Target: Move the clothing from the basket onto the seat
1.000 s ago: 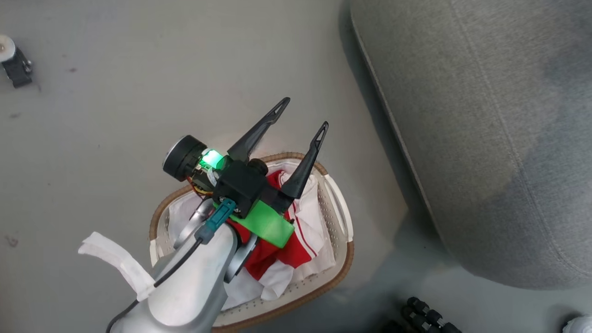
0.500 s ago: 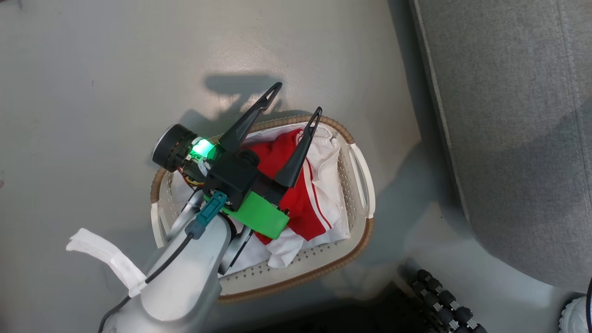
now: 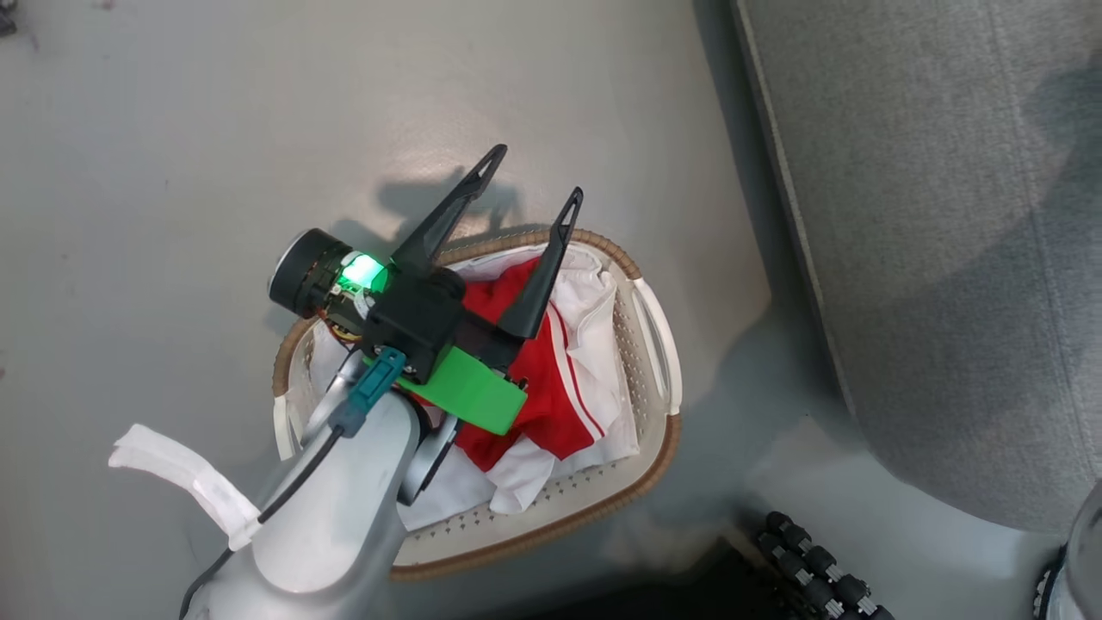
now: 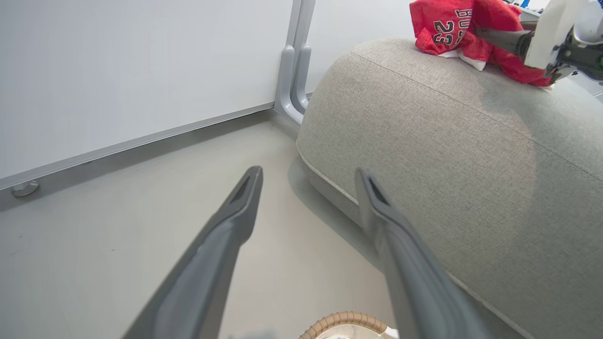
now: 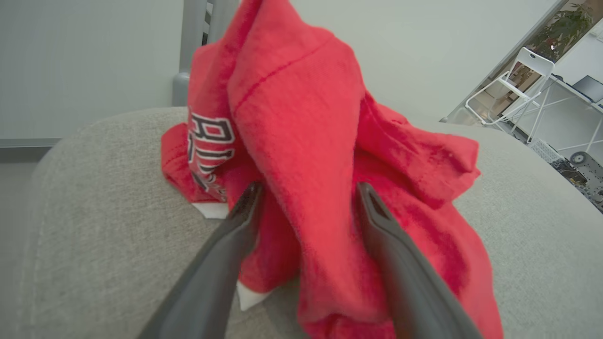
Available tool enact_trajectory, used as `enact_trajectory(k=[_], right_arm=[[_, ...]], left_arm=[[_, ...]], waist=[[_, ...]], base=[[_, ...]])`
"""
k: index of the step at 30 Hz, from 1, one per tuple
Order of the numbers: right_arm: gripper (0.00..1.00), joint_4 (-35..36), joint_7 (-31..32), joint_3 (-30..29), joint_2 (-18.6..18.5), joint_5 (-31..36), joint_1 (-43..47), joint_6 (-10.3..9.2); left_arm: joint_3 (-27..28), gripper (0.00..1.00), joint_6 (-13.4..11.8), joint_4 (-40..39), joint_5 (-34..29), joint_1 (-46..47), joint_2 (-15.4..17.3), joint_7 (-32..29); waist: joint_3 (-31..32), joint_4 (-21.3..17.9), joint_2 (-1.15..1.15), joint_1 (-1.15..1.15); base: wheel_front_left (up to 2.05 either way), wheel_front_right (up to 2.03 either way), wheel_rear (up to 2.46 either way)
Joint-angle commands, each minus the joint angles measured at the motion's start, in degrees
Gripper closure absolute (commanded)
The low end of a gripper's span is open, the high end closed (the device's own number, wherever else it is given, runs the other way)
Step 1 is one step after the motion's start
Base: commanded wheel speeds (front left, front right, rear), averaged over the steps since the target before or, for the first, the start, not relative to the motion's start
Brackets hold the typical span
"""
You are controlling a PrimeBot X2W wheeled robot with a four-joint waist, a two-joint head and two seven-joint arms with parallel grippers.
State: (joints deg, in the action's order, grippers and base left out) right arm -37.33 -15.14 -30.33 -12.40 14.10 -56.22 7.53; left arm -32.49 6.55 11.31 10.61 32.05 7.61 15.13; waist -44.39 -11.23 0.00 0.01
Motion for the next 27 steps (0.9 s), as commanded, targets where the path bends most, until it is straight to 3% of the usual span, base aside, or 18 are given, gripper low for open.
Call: enact_trajectory(k=[1,15,21,27], right_arm=[[0.0,0.87,-0.02,0.98,0.5,-0.55,2.08,-0.08],[0.0,3.58,-0.02,7.09,1.15,-3.13,11.26,-0.08],[0.0,2.86,-0.02,9.51,0.73,-3.46,11.9,-0.08],[0.0,2.82,-0.02,13.57,2.81,-5.51,13.53,-0.08]], left_arm=[[0.45,0.0,-0.03,-0.03,0.63,-0.49,-0.06,0.03],[4.81,0.0,0.2,2.08,2.67,-4.55,-2.22,0.03],[9.69,0.0,-0.43,2.71,3.64,-8.85,-3.17,0.03],[16.32,0.0,-1.14,2.55,4.75,-14.48,-3.89,0.03]], waist=[[1.7,-0.93,0.0,-0.01],[15.52,1.2,0.0,-0.01],[22.6,4.18,0.0,-0.01],[28.57,7.11,0.0,-0.01]], base=[[0.0,0.0,0.0],[0.0,0.0,0.0],[0.0,0.0,0.0],[0.0,0.0,0.0]])
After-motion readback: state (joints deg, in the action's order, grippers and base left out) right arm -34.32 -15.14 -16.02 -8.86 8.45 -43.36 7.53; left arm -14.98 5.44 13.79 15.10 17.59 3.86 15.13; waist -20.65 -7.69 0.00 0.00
